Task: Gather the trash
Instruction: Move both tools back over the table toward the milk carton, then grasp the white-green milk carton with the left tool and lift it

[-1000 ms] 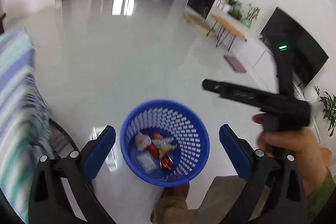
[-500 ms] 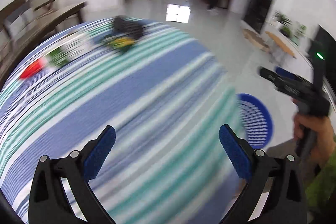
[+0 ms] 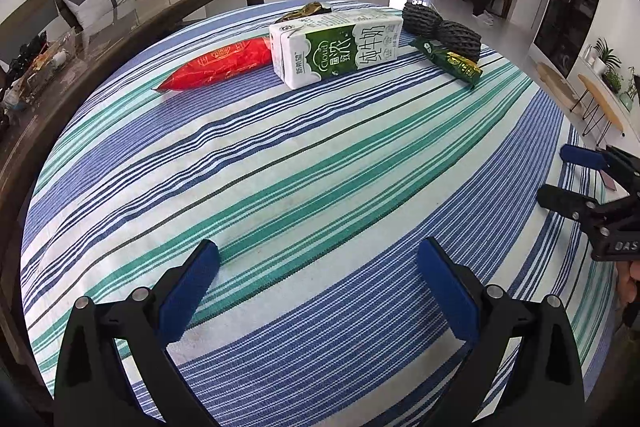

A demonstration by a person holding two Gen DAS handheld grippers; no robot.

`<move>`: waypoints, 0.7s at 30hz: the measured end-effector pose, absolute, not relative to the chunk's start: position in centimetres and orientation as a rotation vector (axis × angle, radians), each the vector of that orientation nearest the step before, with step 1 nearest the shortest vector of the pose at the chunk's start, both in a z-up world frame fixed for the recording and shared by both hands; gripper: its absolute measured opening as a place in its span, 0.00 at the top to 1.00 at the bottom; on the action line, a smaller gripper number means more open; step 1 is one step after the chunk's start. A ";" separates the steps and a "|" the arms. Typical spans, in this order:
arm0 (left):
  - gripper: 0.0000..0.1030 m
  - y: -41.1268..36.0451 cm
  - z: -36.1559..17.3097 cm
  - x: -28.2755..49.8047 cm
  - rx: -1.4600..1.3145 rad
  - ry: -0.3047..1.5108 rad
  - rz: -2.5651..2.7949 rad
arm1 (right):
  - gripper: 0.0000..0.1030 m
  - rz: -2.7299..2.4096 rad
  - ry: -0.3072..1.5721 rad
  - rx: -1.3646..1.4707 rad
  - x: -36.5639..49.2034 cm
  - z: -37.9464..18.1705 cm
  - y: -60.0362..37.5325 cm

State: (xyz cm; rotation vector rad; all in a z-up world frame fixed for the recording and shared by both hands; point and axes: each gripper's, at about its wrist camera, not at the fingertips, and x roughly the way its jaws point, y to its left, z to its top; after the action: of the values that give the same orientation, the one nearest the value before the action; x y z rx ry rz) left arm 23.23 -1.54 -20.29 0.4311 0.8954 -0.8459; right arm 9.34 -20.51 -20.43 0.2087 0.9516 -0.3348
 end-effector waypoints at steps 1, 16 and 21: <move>0.05 -1.7 -20.3 23.1 0.448 0.891 -0.851 | 0.12 -0.325 0.950 0.206 9.5 -20.4 -20.3; 0.05 -9.7 -16.6 31.6 0.617 0.740 -1.016 | 0.04 -0.314 0.963 0.196 10.8 -20.9 -20.0; 0.05 -13.8 -17.6 33.9 0.689 0.709 -1.094 | 0.04 -0.314 0.963 0.197 10.8 -20.9 -20.0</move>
State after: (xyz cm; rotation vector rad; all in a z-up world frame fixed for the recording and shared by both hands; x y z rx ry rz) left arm 33.87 -13.83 -17.61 0.6891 0.7090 -1.0936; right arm 10.78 -19.99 -20.90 0.1972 0.9629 -0.3139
